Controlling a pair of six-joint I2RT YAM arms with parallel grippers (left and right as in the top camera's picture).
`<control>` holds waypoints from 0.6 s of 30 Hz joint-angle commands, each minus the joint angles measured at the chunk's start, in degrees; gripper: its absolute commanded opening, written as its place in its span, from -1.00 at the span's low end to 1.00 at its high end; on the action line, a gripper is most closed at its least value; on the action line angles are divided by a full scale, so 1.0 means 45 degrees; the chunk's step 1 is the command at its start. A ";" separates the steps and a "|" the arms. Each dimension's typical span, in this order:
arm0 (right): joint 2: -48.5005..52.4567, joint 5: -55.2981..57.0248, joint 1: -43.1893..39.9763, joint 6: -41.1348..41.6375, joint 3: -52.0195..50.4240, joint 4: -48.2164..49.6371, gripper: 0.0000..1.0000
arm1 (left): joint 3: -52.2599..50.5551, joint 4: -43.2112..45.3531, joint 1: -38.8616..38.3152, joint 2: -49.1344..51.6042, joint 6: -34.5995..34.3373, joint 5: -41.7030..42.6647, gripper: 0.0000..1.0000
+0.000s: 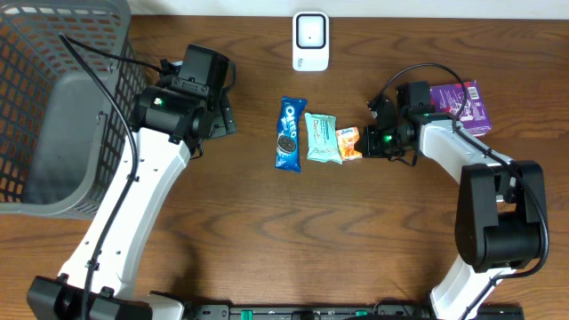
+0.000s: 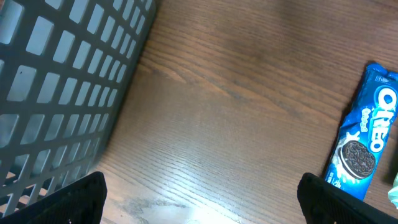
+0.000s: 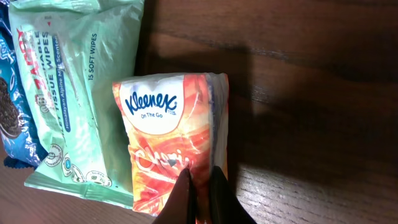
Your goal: Scan the item barcode
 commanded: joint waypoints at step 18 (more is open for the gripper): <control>-0.2074 0.5727 -0.0194 0.1001 0.0588 -0.1554 -0.97 | 0.0019 -0.0039 0.0029 0.0024 -0.0112 -0.0083 0.96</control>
